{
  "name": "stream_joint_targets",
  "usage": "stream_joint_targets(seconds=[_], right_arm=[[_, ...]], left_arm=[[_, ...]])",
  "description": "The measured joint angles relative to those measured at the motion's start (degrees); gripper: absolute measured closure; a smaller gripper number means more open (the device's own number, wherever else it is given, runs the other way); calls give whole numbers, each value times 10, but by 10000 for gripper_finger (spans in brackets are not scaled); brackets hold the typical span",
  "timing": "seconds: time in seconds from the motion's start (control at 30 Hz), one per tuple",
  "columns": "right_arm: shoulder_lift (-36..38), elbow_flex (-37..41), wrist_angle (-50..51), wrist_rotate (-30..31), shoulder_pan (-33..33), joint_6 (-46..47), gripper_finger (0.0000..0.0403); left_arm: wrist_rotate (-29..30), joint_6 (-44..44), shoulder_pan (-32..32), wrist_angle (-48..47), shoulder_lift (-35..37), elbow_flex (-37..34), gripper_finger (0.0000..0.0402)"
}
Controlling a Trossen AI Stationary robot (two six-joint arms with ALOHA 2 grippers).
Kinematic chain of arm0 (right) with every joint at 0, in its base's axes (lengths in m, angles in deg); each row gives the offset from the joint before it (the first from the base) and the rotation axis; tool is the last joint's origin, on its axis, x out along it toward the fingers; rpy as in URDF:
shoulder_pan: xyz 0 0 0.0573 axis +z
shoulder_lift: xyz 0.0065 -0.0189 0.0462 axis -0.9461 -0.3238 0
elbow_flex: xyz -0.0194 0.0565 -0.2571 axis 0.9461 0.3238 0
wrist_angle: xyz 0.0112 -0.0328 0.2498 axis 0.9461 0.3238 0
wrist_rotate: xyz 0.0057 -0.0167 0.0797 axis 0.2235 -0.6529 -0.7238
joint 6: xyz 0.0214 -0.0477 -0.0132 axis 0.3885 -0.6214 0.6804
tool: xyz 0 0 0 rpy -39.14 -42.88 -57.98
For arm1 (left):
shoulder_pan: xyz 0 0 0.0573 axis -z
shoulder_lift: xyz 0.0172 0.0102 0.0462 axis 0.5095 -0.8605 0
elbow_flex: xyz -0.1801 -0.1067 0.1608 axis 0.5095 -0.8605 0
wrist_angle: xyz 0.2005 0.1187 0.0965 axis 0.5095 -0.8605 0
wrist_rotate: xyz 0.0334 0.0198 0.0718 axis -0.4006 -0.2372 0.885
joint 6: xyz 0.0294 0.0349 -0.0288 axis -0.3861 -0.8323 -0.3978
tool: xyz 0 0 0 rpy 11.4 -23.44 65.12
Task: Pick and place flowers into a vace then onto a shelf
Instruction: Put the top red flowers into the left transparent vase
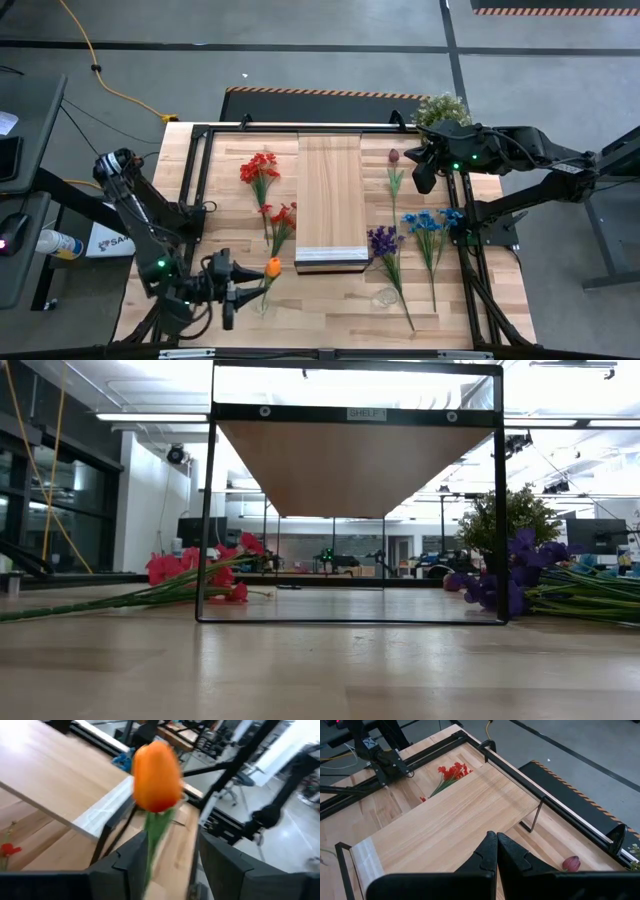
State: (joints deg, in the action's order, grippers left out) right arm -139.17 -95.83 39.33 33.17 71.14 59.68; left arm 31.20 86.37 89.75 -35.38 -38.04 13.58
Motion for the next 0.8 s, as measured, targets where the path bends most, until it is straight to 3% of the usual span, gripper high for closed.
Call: stream_joint_targets(seconds=[0.33, 0.67, 0.8], right_arm=[[0, 0, 0, 0, 0, -6, 402], [0, 0, 0, -1, 0, -6, 402], [0, 0, 0, -1, 0, -6, 402]], left_arm=[[30, -45, 57, -22, 64, 0, 196], [73, -36, 69, -101, 117, 0, 197], [94, 15, 69, -160, 140, 0, 197]])
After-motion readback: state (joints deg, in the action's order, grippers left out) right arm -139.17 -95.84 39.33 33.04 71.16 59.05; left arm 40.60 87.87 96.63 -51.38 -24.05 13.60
